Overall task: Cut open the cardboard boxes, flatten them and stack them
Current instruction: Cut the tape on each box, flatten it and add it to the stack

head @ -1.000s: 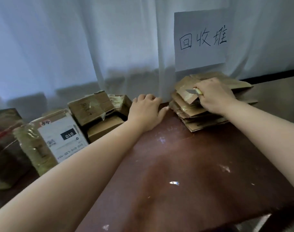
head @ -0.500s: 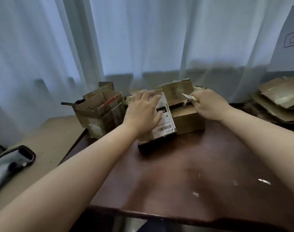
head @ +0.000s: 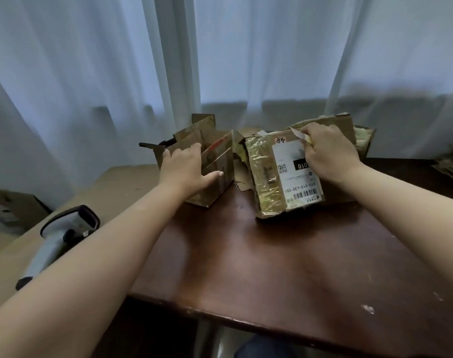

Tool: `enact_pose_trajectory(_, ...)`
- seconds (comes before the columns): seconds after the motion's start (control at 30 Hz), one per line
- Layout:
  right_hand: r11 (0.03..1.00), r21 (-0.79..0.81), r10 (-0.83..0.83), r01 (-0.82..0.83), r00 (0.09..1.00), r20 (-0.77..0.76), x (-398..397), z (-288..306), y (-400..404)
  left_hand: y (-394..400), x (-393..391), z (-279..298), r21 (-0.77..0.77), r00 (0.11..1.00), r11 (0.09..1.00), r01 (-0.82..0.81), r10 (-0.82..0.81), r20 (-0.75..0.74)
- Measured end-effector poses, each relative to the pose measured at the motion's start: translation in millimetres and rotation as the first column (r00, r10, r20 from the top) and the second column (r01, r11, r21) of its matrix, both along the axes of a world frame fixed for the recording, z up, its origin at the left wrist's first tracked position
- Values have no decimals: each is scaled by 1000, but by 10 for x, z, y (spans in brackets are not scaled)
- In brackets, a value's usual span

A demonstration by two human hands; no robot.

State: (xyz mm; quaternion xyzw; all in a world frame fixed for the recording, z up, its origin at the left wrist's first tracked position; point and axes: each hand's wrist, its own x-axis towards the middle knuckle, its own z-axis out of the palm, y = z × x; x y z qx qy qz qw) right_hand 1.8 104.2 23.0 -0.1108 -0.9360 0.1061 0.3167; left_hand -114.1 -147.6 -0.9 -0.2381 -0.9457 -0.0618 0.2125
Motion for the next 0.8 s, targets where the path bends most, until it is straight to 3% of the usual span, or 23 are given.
enact_pose_trajectory(0.13,1000,8,8,-8,1000,0,52,-18,9,-5,21,-51,21,994,1000,-1,4,-111)
enact_pose_trajectory(0.27,1000,10,8,-8,1000,6,162,6,77,14,103,75,173,969,981,89,-46,-242)
enact_pose_trajectory(0.5,998,-61,-7,3,998,-55,411,165,194,138,322,736,297,848,919,259,-70,-525)
enact_pose_trajectory(0.67,988,-152,-40,18,989,-140,680,324,354,559,597,1121,416,821,788,454,-188,-539)
enact_pose_trajectory(0.8,949,-310,-131,52,962,-238,1038,415,675,1035,815,1182,494,806,642,587,-406,-430)
